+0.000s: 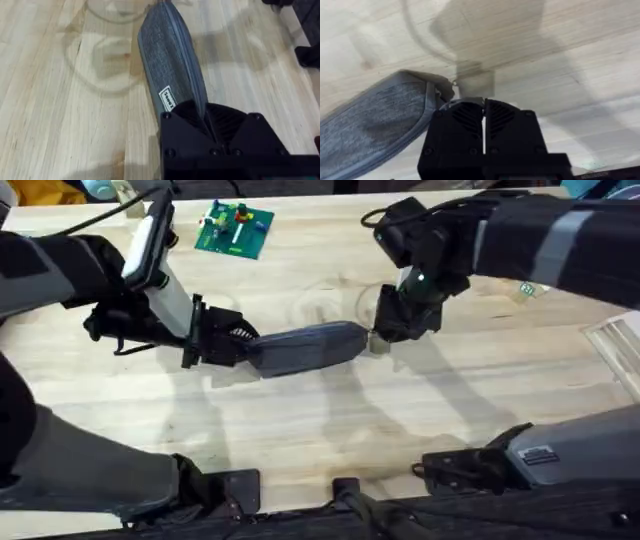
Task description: Unzip the bag, pick up the pens from the table one at a time and place them inside, then zip the bag closed.
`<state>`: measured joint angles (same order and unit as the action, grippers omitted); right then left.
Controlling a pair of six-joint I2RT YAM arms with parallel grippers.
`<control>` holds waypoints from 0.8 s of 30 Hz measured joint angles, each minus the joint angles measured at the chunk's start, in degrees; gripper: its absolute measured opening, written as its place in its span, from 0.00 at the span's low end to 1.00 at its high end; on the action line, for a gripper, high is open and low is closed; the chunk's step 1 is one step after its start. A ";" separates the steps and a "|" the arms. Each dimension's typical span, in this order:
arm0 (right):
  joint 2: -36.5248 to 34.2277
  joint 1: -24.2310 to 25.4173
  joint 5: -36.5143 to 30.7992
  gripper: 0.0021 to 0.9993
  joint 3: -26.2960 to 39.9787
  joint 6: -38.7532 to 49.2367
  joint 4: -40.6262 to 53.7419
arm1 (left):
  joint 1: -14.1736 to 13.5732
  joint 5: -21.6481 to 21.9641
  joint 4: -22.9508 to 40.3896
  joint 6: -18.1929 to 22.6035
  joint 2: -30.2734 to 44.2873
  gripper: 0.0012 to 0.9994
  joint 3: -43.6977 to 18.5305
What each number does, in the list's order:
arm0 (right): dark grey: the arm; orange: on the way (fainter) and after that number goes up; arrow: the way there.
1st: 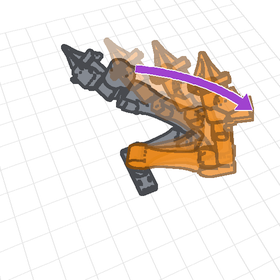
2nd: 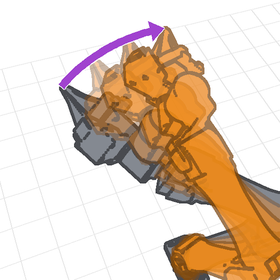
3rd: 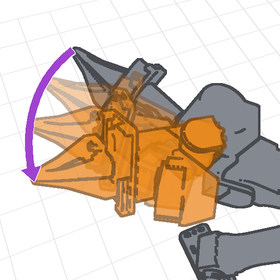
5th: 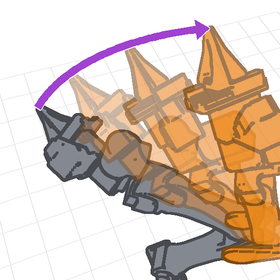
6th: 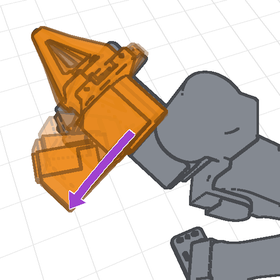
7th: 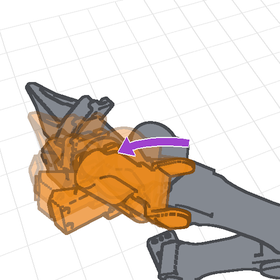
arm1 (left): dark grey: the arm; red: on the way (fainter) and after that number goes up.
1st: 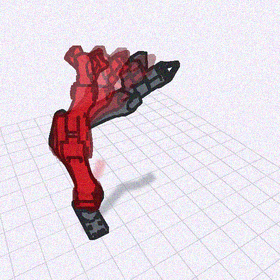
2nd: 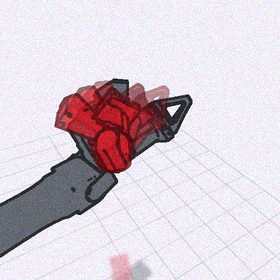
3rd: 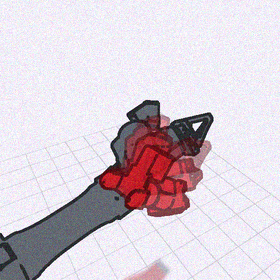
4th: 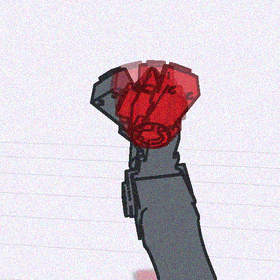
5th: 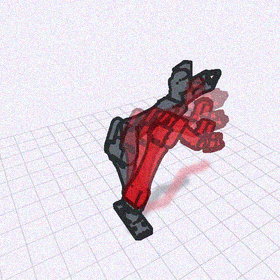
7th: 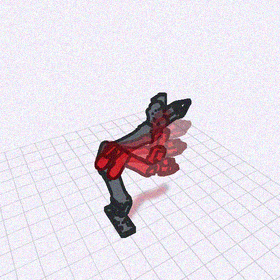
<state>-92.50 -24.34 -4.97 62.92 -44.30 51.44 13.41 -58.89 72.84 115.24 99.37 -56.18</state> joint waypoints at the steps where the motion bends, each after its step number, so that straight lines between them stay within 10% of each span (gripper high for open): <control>1: 0.66 0.00 -0.15 0.03 0.00 0.33 0.16 | 0.00 0.04 0.00 0.00 0.00 0.04 0.00; 8: 8.51 2.80 -10.19 1.00 0.02 1.95 2.21 | 1.09 1.99 0.00 0.02 0.00 0.04 0.00; 21: 18.84 2.78 -3.94 1.00 0.02 12.87 3.81 | 1.09 2.14 0.00 0.02 0.00 0.05 0.00; 24: 20.99 2.78 -0.72 1.00 0.02 14.96 3.89 | 1.11 2.16 0.07 0.22 0.00 0.21 0.00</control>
<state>-71.50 -21.56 -5.69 62.94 -29.34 55.33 14.52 -56.73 72.90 115.46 99.37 -56.18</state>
